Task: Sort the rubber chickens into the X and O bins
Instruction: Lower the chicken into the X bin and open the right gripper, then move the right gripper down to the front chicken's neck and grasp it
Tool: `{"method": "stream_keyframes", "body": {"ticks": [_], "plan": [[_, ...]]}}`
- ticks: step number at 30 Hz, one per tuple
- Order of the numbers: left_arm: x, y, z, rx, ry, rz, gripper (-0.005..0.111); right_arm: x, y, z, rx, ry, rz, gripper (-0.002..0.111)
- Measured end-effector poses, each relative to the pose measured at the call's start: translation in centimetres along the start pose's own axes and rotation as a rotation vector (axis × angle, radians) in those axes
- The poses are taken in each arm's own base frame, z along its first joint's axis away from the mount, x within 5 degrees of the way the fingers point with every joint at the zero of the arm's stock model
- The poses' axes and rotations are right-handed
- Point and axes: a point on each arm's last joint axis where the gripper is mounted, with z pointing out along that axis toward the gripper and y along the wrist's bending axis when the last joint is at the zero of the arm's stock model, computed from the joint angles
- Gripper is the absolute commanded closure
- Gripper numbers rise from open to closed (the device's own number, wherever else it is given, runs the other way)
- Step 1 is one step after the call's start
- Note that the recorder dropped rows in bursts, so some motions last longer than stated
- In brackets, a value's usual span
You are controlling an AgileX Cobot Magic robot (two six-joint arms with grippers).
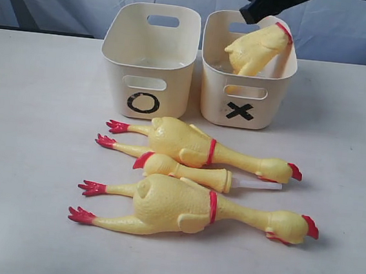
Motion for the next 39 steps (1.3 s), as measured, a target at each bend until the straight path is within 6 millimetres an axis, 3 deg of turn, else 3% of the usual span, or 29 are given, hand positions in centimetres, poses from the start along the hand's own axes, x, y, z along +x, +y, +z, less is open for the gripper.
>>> {"method": "stream_keyframes", "body": {"ticks": [2,7,8,18,24,27,32,39], "plan": [[0.0,0.0,0.0,0.000,0.000,0.000,0.092,0.0,0.1,-0.1,-0.007,0.009,0.021,0.065],[0.0,0.0,0.0,0.000,0.000,0.000,0.092,0.5,0.5,-0.7,-0.056,0.074,0.083,0.107],[0.0,0.0,0.0,0.000,0.000,0.000,0.092,0.6,0.6,-0.9,-0.076,0.100,0.087,0.109],[0.0,0.0,0.0,0.000,0.000,0.000,0.092,2.9,3.2,-2.0,-0.342,0.371,0.108,0.108],[0.0,0.0,0.0,0.000,0.000,0.000,0.092,5.7,5.9,-2.1,-0.532,0.510,-0.017,0.106],[0.0,0.0,0.0,0.000,0.000,0.000,0.092,8.0,7.3,-1.7,-0.556,0.604,-0.114,0.091],[0.0,0.0,0.0,0.000,0.000,0.000,0.092,11.0,8.7,-1.5,-0.574,0.689,-0.191,0.050],[0.0,0.0,0.0,0.000,0.000,0.000,0.092,12.7,10.2,-1.2,-0.624,0.636,-0.209,0.064]]}}
